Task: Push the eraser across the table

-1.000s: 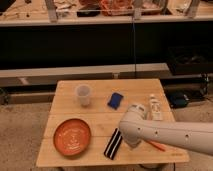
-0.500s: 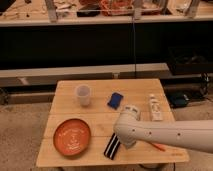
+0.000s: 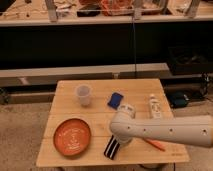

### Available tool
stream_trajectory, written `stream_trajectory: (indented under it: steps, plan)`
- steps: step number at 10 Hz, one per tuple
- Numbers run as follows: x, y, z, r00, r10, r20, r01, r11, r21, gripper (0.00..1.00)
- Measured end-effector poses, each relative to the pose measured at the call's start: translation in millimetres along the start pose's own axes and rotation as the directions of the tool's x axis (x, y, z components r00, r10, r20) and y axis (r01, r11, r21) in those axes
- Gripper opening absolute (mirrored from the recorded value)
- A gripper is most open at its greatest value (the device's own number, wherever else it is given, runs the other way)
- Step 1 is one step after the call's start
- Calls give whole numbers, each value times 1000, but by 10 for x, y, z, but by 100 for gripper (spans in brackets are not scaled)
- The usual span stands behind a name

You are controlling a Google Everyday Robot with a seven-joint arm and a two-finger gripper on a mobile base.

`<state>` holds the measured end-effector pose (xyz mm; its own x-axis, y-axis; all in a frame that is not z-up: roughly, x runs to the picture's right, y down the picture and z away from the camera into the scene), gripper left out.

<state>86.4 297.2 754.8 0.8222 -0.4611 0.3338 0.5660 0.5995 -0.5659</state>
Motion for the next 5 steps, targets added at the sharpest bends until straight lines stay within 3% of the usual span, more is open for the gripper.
stream_trajectory:
  steps: [5]
  plan:
    - [-22, -172, 46, 1000, -12, -1, 12, 1000, 0, 5]
